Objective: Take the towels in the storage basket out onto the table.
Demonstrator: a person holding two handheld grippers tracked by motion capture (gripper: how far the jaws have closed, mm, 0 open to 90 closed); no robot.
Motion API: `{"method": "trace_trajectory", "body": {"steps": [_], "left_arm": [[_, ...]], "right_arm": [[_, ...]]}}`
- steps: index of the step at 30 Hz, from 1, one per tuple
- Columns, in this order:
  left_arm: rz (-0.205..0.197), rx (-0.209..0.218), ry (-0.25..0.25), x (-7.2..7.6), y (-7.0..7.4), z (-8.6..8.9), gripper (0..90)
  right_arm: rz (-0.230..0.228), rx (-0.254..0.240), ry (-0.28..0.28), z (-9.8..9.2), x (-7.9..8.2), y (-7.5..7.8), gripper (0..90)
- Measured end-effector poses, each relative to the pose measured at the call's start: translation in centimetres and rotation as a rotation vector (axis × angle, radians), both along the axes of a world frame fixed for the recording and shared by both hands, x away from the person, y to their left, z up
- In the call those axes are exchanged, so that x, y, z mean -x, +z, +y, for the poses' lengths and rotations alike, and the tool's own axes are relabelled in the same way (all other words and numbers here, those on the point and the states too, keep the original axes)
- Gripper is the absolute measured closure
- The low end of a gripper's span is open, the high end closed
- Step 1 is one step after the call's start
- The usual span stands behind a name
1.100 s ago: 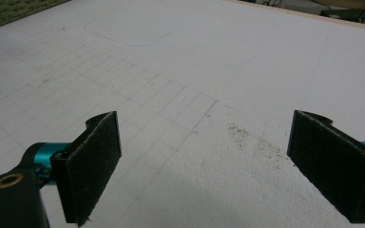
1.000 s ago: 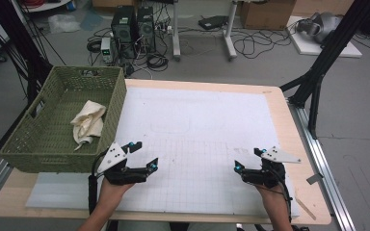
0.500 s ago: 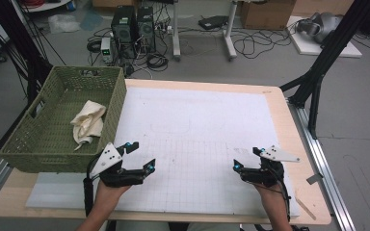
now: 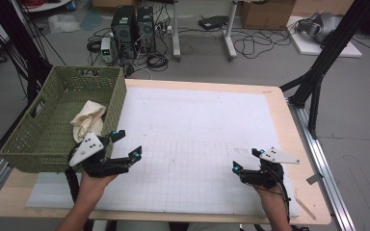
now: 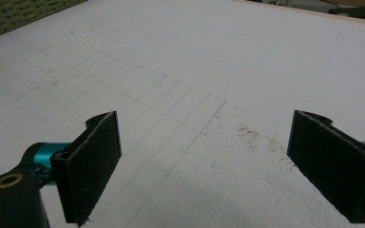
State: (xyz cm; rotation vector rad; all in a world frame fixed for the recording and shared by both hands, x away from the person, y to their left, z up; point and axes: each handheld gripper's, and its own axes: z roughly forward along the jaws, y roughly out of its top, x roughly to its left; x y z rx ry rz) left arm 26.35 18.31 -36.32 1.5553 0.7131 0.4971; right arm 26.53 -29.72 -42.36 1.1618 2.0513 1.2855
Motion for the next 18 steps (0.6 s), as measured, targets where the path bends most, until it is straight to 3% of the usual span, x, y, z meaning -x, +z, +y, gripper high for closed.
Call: {"method": "trace_trajectory", "body": {"steps": [9,15,18], "left_arm": [[-0.026,-0.025,0.031,-2.0,4.1,3.4,17.8],[-0.027,-0.044,0.124,-4.0,6.5,7.4,22.3],[-0.005,-0.060,0.168,-5.3,7.0,9.3,25.3]], "right_arm": [[-0.002,-0.004,0.023,0.6,0.1,0.0,10.2],[0.005,-0.011,0.019,0.5,0.0,0.0,10.2],[0.005,-0.010,0.020,0.5,0.0,0.0,10.2]]}}
